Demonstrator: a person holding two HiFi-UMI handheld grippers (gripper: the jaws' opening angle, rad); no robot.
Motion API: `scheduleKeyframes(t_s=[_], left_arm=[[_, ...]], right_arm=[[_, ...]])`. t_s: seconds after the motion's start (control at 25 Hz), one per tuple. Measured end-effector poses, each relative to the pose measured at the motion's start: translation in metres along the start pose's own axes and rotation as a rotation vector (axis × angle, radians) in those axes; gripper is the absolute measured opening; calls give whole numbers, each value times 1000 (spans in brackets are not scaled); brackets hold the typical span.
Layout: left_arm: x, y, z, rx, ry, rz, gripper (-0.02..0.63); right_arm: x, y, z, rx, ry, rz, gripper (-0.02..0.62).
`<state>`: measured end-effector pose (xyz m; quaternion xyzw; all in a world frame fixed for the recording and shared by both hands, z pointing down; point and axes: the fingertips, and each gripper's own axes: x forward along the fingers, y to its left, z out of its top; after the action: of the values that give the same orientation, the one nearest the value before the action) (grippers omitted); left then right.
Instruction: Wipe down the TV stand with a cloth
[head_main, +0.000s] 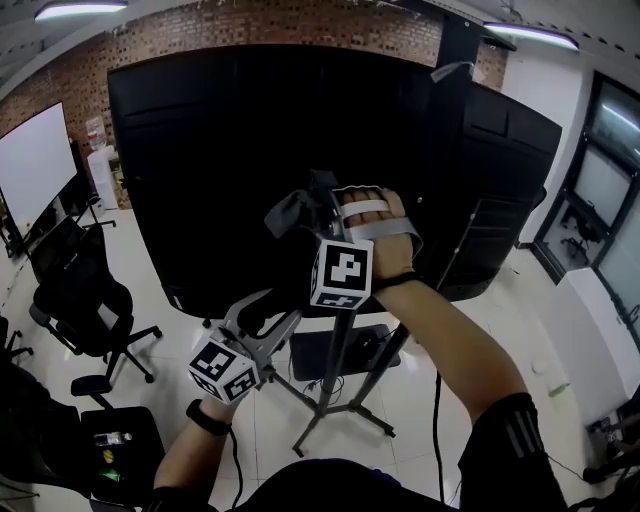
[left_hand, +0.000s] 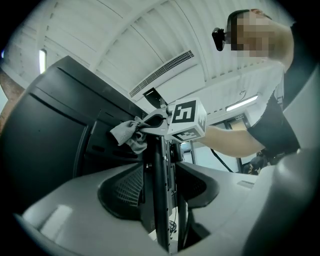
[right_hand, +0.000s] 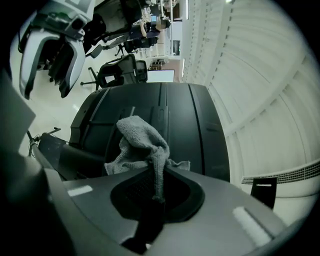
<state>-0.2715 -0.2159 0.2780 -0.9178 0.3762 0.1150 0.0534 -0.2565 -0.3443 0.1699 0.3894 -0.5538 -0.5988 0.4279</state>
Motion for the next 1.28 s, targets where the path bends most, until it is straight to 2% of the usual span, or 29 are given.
scheduleKeyframes(t_s=[0.12, 0.36, 0.56, 0.72, 0.92, 1.28], left_arm=[[2, 1, -1, -5, -12, -12, 219], [-15, 8, 4, -19, -12, 21, 219], [-38, 19, 5, -18, -4, 79, 218], [-54, 27, 3, -17, 5, 115, 218], [-65, 32, -3, -27, 22, 137, 218], [-45, 15, -12, -38, 23, 69, 218]], right_arm=[[-12, -5, 8, 45, -55, -3, 18], [-42, -14, 64, 274, -279, 62, 18], [-24, 15, 108, 270, -358, 126, 18], [-3, 37, 124, 220, -343, 145, 18], [12, 54, 119, 189, -276, 166, 18], [6, 69, 66, 158, -146, 181, 18]])
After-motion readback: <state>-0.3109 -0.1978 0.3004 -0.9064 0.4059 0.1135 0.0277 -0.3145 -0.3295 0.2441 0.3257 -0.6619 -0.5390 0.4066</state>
